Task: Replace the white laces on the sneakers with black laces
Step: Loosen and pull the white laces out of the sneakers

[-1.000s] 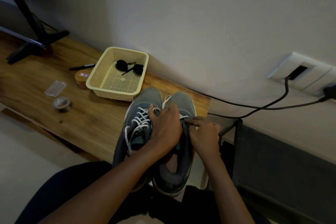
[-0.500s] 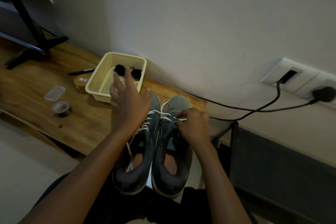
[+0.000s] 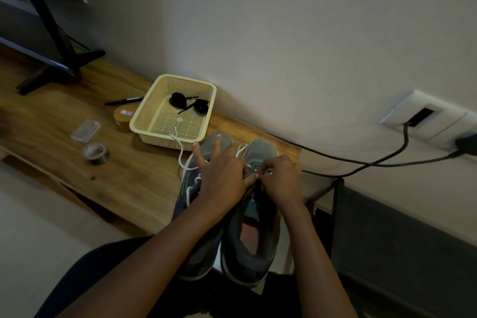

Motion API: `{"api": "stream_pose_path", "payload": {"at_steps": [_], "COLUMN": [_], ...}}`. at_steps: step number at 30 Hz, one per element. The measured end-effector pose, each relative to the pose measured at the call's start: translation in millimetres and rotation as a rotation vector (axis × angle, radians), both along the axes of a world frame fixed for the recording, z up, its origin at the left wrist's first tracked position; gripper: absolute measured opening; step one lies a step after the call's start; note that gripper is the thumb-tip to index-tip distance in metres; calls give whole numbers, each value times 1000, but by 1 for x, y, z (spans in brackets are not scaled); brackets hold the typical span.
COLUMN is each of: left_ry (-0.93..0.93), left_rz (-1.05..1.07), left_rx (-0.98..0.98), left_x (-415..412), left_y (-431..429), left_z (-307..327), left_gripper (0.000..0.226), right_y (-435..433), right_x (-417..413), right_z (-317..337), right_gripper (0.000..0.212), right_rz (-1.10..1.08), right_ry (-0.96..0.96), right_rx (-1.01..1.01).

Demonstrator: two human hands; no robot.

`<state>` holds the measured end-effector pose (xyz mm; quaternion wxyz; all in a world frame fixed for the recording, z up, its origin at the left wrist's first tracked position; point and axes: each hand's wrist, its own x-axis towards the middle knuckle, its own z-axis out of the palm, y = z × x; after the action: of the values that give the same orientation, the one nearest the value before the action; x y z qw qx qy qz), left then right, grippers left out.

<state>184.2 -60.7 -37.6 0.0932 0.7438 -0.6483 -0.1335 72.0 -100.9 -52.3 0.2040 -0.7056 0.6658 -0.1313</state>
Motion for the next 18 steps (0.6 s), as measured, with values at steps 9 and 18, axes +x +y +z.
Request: {"api": "stream_pose_path", "payload": {"at_steps": [9, 18], "left_ry": [61, 91], "left_rz": [30, 50], "left_rx": [72, 65], "left_x": [4, 3], "left_y": [-2, -4], "left_z": [6, 2], "left_gripper": [35, 23], "right_y": [-2, -3], "right_x": [-4, -12], "right_z": [-5, -10], "right_gripper": [20, 23], "right_rz": [-125, -445], "right_ry": [-342, -712], "right_rx": [20, 53]}}
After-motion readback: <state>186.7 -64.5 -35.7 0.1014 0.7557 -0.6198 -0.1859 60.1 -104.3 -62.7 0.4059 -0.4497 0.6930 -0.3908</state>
